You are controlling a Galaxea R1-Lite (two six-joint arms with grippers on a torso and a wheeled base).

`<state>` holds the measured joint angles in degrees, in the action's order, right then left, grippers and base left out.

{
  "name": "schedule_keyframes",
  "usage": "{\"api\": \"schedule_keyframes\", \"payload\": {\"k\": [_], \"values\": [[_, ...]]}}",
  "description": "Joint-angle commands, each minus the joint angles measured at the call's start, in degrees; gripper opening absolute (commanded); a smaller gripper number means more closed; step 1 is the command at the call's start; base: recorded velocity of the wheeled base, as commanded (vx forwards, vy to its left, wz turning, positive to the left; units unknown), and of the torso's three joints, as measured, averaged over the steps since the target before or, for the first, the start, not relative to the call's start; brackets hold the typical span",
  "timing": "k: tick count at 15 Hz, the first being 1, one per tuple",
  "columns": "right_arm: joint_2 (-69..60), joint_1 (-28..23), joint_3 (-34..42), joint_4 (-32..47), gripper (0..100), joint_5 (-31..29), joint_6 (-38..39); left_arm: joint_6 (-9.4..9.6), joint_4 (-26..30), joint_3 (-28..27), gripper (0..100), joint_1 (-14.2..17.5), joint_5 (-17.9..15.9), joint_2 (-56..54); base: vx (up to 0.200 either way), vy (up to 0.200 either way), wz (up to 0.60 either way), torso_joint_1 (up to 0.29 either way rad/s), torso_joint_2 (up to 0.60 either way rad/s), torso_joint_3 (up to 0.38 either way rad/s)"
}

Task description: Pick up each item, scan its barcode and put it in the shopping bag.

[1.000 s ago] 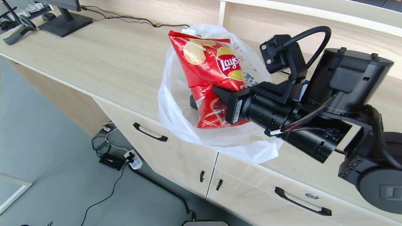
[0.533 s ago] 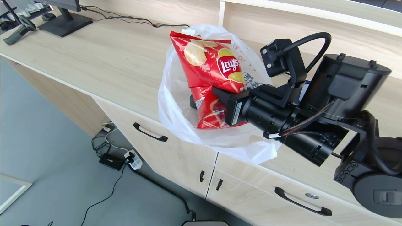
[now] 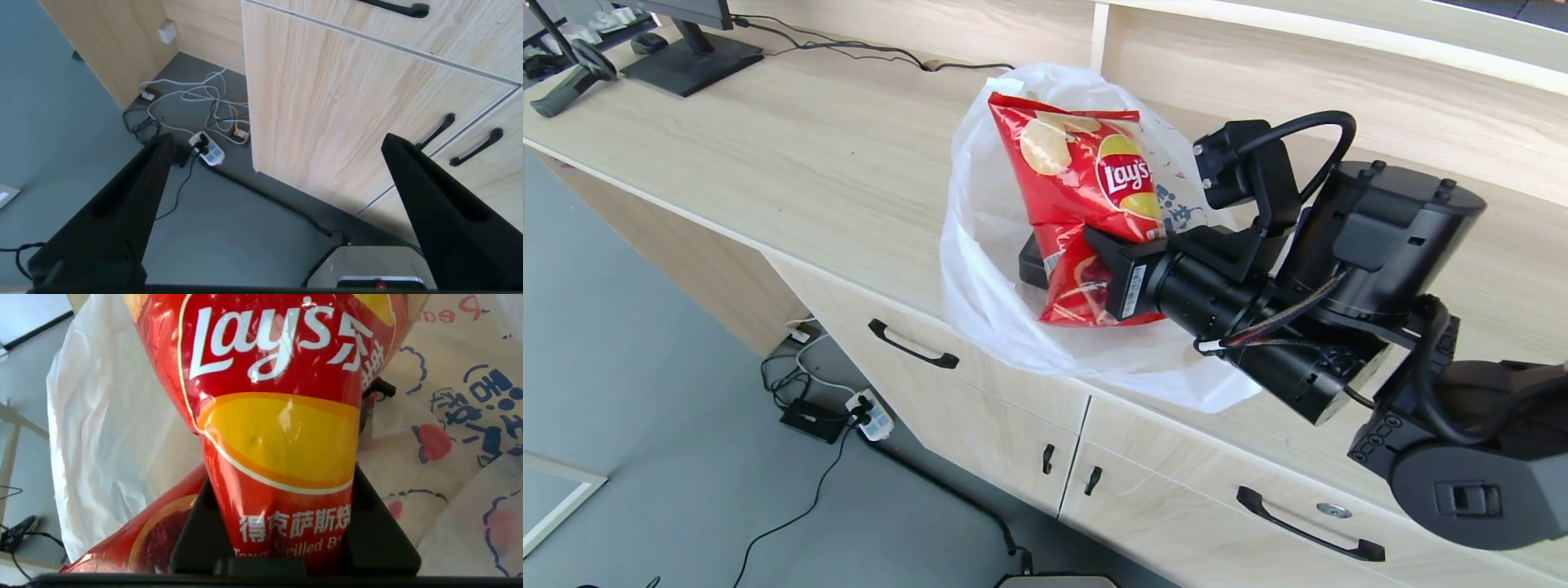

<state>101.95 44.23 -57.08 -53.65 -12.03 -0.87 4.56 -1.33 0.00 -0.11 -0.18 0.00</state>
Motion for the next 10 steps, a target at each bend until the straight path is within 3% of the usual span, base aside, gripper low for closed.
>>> {"api": "schedule_keyframes", "payload": {"k": [1,5,6,10], "values": [[1.67,-0.63,-0.76,0.13,0,-0.36,0.07,0.01,0.01,0.0,100,-0.07,0.01,0.09,0.0,0.0,0.0,0.0,0.0,0.0],[2.29,-1.42,0.47,0.04,0,-0.36,-0.01,0.01,0.1,0.0,100,-0.07,0.01,0.09,0.0,0.0,0.0,0.0,0.0,0.0],[2.29,-1.42,0.91,-0.05,100,-0.36,-0.01,0.01,0.1,0.0,100,-0.07,0.01,0.09,0.0,0.0,0.0,0.0,0.0,0.0],[2.29,-1.42,0.56,-0.14,100,-0.36,-0.01,0.01,0.1,0.0,100,-0.07,0.01,0.09,0.0,0.0,0.0,0.0,0.0,0.0]]}}
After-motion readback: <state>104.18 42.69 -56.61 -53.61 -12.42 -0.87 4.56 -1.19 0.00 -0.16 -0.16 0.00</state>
